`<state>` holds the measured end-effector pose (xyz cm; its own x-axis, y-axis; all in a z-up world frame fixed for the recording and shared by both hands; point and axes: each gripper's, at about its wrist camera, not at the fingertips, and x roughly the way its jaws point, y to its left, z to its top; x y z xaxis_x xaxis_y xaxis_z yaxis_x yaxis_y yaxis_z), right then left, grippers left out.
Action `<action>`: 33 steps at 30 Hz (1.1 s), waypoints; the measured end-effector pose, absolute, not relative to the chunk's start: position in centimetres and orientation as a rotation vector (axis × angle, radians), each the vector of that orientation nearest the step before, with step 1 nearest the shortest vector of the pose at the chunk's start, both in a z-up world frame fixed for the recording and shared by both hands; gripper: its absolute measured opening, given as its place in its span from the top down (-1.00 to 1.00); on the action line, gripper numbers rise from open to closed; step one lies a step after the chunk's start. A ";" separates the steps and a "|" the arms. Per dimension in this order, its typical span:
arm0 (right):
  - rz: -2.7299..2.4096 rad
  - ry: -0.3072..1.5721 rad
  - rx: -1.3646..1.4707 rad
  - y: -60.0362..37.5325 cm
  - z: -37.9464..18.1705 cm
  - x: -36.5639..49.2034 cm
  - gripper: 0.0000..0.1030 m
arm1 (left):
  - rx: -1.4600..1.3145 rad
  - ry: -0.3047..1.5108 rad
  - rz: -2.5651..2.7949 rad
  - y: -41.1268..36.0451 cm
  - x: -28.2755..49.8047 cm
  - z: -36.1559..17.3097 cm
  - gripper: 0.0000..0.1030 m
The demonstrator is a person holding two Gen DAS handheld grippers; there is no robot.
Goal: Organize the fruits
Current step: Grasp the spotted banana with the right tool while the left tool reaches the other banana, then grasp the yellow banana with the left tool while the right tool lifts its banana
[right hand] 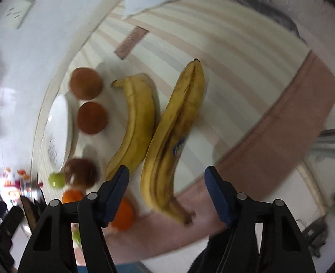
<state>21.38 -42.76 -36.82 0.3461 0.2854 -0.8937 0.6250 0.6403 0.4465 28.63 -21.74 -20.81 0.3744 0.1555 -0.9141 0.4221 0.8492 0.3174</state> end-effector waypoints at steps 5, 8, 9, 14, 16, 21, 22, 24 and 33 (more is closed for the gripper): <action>-0.253 1.262 0.834 -41.8 -37.8 23.2 0.17 | 0.588 1.263 -0.231 -23.9 31.0 -23.2 -0.87; -0.237 1.286 0.831 -42.1 -37.4 23.0 0.26 | 0.593 1.300 -0.264 -25.2 32.2 -24.2 -0.79; -0.242 1.295 0.825 -42.5 -37.1 22.8 0.28 | 0.593 1.314 -0.278 -25.7 32.5 -24.5 -0.77; -0.267 1.304 0.792 -45.6 -36.2 20.8 0.30 | 0.549 1.427 -0.413 -29.2 33.4 -26.7 -0.62; -0.274 1.314 0.794 -46.9 -36.3 20.3 0.30 | 0.548 1.476 -0.466 -31.1 33.6 -28.2 -0.60; -0.273 1.305 0.817 -49.2 -35.9 19.5 0.34 | 0.654 1.527 -0.523 -35.7 33.4 -32.5 -0.59; -0.265 1.305 0.814 -49.4 -35.7 19.4 0.34 | 0.675 1.532 -0.527 -36.3 33.3 -33.2 -0.57; -0.265 1.304 0.815 -49.9 -35.4 19.3 0.34 | 0.721 1.537 -0.534 -37.4 33.0 -34.7 -0.36; -0.218 1.337 0.830 -49.4 -36.4 20.0 0.33 | 0.634 1.598 -0.535 -37.3 31.4 -37.2 0.31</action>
<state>19.98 -49.43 -36.39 0.2600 0.3101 -0.9144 0.5849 0.7029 0.4047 31.35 -37.30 -37.17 -0.0751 0.0945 -0.9927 0.6728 0.7395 0.0195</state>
